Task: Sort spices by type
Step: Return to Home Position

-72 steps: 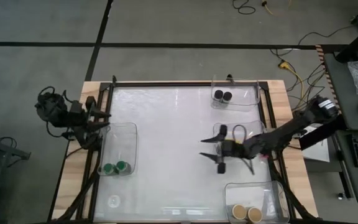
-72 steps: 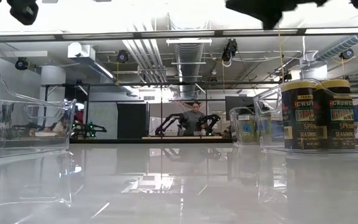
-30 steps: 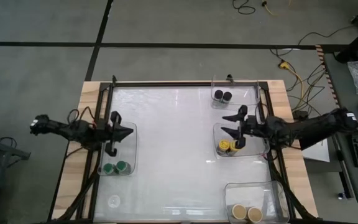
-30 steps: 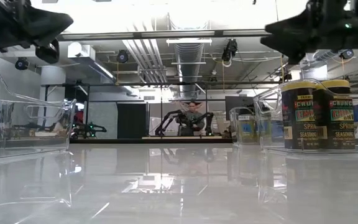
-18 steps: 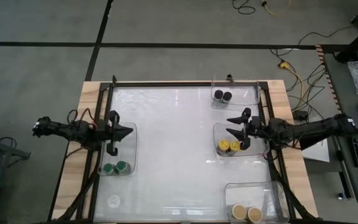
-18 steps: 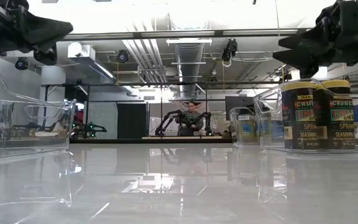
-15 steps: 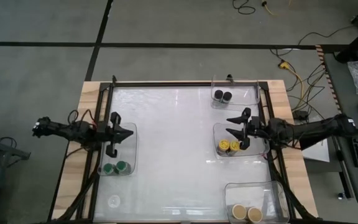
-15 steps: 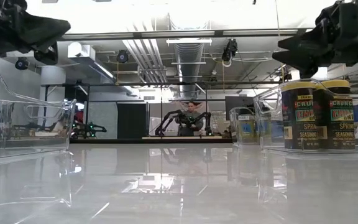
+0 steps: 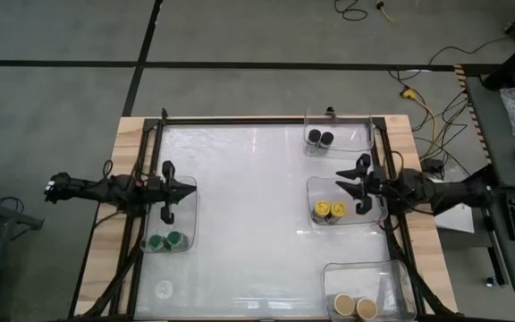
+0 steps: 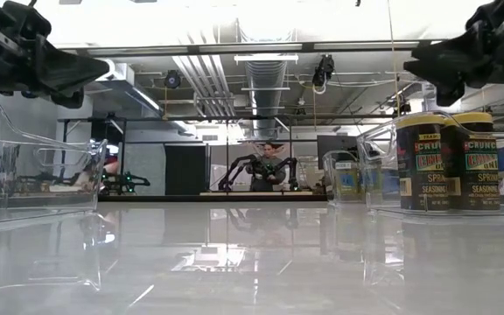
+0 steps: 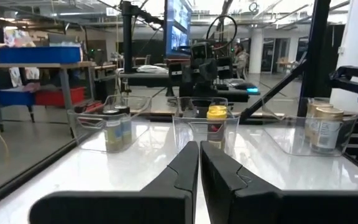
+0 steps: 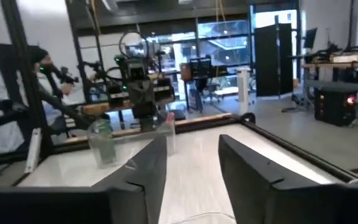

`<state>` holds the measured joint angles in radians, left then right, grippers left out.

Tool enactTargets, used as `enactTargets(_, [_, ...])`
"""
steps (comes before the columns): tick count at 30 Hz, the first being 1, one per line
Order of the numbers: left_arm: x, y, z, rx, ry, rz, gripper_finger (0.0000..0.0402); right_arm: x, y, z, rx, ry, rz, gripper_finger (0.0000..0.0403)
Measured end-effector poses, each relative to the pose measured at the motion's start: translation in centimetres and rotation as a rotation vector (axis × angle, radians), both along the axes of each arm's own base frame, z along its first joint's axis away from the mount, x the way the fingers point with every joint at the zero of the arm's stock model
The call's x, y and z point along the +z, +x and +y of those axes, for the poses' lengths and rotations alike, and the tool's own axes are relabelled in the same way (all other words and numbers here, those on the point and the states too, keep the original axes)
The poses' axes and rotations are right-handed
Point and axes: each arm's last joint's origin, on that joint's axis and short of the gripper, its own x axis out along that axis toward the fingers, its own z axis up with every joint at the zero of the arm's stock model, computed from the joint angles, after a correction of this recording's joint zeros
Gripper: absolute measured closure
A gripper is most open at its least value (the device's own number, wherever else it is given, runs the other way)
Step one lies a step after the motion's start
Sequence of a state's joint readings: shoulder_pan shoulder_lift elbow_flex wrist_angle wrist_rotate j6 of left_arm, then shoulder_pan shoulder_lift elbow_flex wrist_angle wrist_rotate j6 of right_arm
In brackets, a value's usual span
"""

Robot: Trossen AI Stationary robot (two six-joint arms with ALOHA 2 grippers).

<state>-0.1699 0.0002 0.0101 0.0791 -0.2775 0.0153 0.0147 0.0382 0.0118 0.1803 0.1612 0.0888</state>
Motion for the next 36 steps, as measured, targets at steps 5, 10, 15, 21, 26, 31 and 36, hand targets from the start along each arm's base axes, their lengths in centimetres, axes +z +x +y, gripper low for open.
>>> enactTargets(5, [0.0, 0.01, -0.08, -0.027, 0.004, 0.0, 0.04, -0.49, -0.14, 0.08, 0.029, 0.006, 0.044, 0.0305])
enactTargets(10, [-0.18, 0.08, -0.2, -0.064, 0.01, 0.019, 0.04, -0.71, 0.05, 0.19, 0.065, 0.0, 0.071, 0.0353])
enactTargets(15, [-0.31, 0.16, -0.22, -0.066, 0.033, 0.036, 0.04, -0.73, 0.08, 0.17, 0.062, 0.034, 0.07, 0.0378])
enactTargets(21, [-0.54, 0.24, -0.34, -0.107, -0.057, 0.061, 0.04, -0.75, 0.09, 0.17, 0.062, 0.035, 0.072, 0.0385])
enactTargets(26, [-0.82, 0.32, -0.77, -0.246, -0.02, 0.095, 0.04, -0.75, 0.09, 0.17, 0.062, 0.034, 0.072, 0.0385])
enactTargets(31, [-0.79, 0.35, -0.65, -0.208, -0.037, 0.092, 0.04, -0.75, 0.09, 0.17, 0.062, 0.034, 0.072, 0.0385])
enactTargets(36, [-0.71, 0.4, -0.31, -0.087, -0.049, 0.084, 0.04, -0.75, 0.09, 0.17, 0.061, 0.034, 0.072, 0.0385])
